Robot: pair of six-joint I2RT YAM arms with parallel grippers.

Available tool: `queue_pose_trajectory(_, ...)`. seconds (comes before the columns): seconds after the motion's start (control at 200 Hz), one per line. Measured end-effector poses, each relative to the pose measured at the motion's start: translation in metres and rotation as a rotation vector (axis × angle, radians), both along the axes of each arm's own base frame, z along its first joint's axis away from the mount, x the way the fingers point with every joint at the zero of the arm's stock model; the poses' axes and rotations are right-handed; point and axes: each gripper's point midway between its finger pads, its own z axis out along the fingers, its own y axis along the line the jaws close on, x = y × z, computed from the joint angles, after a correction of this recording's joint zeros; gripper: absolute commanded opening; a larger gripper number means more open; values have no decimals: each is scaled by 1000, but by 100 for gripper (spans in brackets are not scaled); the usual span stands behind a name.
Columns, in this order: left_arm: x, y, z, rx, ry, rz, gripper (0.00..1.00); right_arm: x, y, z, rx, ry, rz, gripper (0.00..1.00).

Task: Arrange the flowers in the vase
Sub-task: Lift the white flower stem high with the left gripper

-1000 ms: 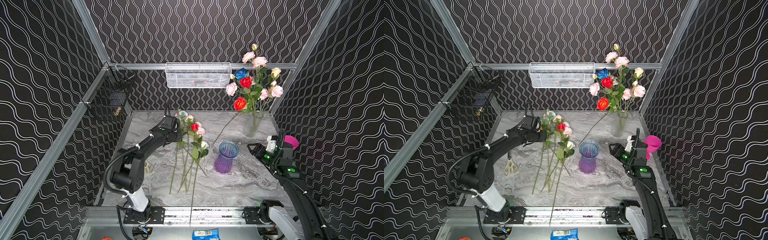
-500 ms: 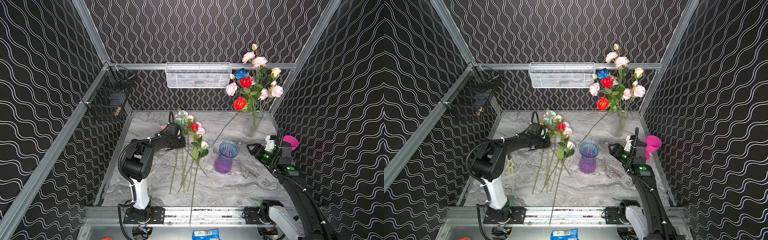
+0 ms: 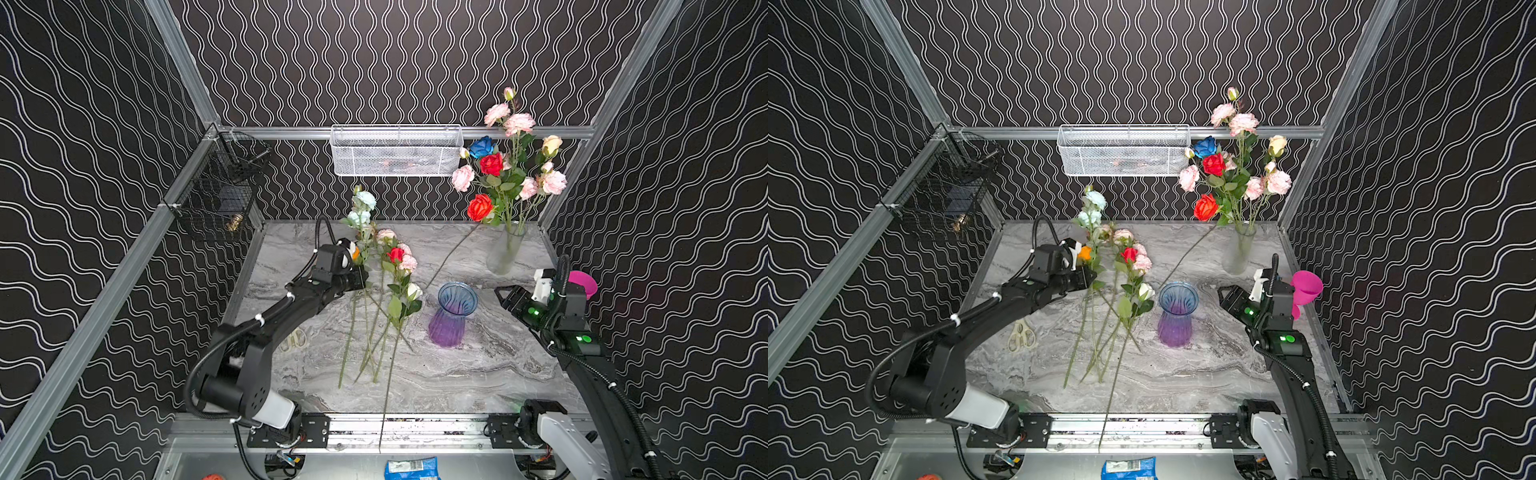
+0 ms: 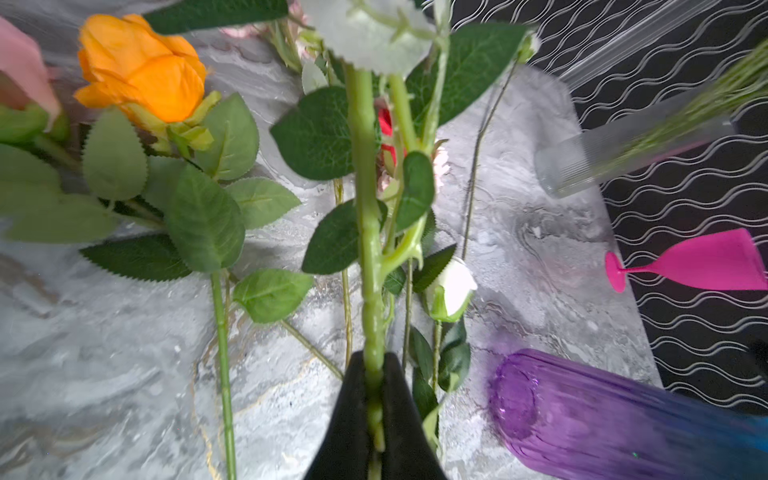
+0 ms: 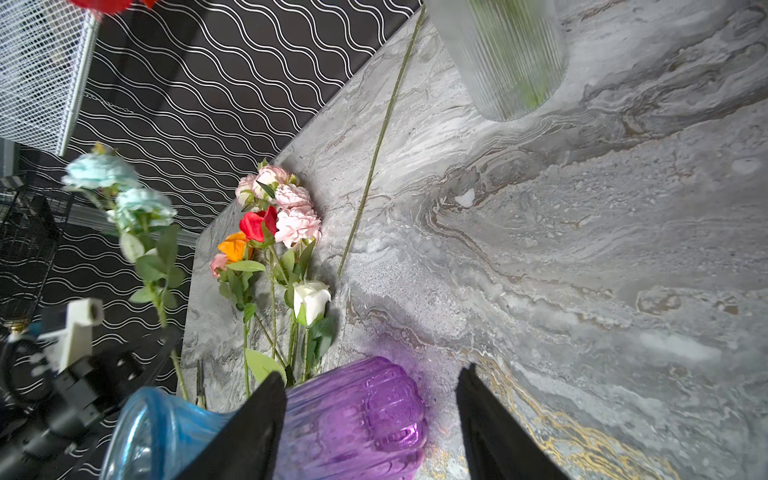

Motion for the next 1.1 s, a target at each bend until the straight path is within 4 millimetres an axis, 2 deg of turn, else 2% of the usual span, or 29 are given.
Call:
queue_pose_trajectory(0.08,-16,1,18,-37,-53,-11,0,1,3,2,4,-8,9,67)
queue_pose_trajectory(0.155,-31,-2,51,-85,-138,-34,0,2,4,2,7,-14,11,68)
queue_pose_trajectory(0.22,-43,-10,93,-116,-253,-72,0,3,2,-8,7,16,-7,69)
queue_pose_trajectory(0.25,-49,-15,119,-128,-318,-97,0,4,0,-15,3,38,-18,69)
queue_pose_trajectory(0.34,-71,-32,195,-168,-515,-180,0,0,-3,-47,-9,124,-35,69)
queue_pose_trajectory(0.405,-89,-47,242,-194,-638,-246,0,-6,-3,-70,-7,185,-36,69)
queue_pose_trajectory(0.501,-119,-72,296,-228,-775,-353,0,-12,-1,-95,5,252,-32,69)
queue_pose_trajectory(0.601,-151,-96,342,-270,-921,-462,0,-10,1,-100,17,265,-24,70)
queue_pose_trajectory(0.656,-160,-103,360,-296,-994,-487,0,-7,1,-99,20,265,-27,70)
queue_pose_trajectory(0.726,-162,-109,374,-323,-1066,-487,0,-2,1,-95,25,253,-30,70)
queue_pose_trajectory(0.846,-152,-128,388,-350,-1133,-485,0,8,2,-90,26,237,-28,70)
queue_pose_trajectory(1.001,-141,-152,412,-381,-1206,-504,0,9,3,-94,31,240,-24,70)
queue_pose_trajectory(1.101,-134,-168,415,-387,-1228,-523,0,8,4,-96,38,243,-20,70)
